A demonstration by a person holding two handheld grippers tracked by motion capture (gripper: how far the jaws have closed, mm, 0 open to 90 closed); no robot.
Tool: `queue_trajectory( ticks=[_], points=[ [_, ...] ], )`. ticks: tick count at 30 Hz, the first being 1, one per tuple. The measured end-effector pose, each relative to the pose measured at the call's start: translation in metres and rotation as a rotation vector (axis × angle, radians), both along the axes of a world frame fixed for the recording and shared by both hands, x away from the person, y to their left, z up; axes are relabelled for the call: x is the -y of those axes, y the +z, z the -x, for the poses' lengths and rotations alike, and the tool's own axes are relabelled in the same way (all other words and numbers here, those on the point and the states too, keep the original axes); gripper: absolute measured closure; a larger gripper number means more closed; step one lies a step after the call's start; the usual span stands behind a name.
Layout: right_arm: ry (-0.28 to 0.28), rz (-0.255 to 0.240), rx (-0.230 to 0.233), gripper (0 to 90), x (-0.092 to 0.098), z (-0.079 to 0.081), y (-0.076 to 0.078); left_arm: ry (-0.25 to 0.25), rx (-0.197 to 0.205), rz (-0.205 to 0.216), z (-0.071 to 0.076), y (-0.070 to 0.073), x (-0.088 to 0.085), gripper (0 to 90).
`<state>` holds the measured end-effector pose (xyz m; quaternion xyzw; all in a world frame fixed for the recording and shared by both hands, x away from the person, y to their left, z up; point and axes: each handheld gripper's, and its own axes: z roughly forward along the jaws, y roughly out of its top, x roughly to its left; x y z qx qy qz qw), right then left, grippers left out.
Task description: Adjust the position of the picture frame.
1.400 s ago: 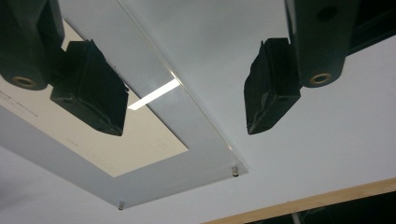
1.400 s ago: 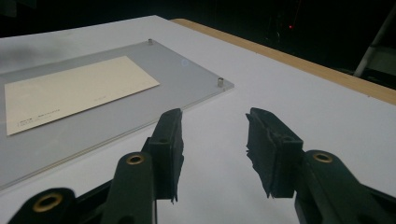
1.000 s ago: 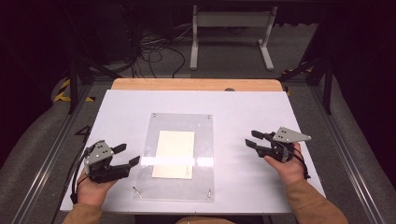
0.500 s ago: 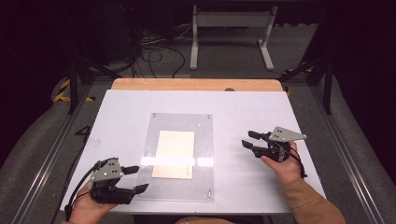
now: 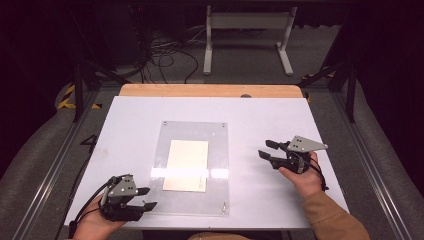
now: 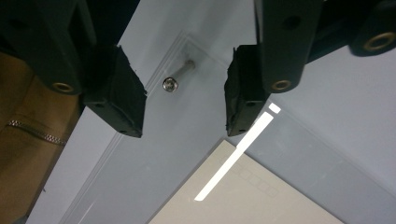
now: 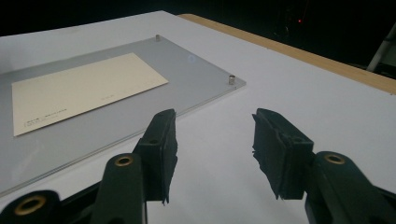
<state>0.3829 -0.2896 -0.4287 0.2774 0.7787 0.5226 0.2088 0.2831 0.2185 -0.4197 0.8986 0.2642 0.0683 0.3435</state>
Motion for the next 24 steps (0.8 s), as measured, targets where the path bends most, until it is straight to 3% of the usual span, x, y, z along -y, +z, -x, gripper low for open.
queue_trajectory(
  ticks=[8, 12, 14, 19, 24],
  points=[
    [0.001, 0.003, 0.004, 48.7, 0.000, 0.001, 0.001, -0.023, -0.014, -0.031, 0.001, 0.000, -0.003, 73.9],
    [-0.001, 0.003, 0.009, 48.7, 0.000, 0.002, 0.002, -0.032, -0.012, -0.022, 0.003, 0.000, -0.004, 83.0],
    [0.001, 0.005, 0.008, 48.6, 0.000, 0.002, 0.001, -0.042, 0.023, -0.054, 0.004, 0.002, -0.001, 84.0],
    [0.001, 0.007, 0.012, 48.6, 0.000, 0.002, 0.002, -0.033, 0.046, -0.050, 0.006, 0.005, -0.002, 84.5],
    [0.003, 0.004, 0.012, 48.7, -0.001, 0.002, 0.003, 0.036, 0.059, -0.048, 0.001, 0.005, -0.012, 84.4]
  ],
)
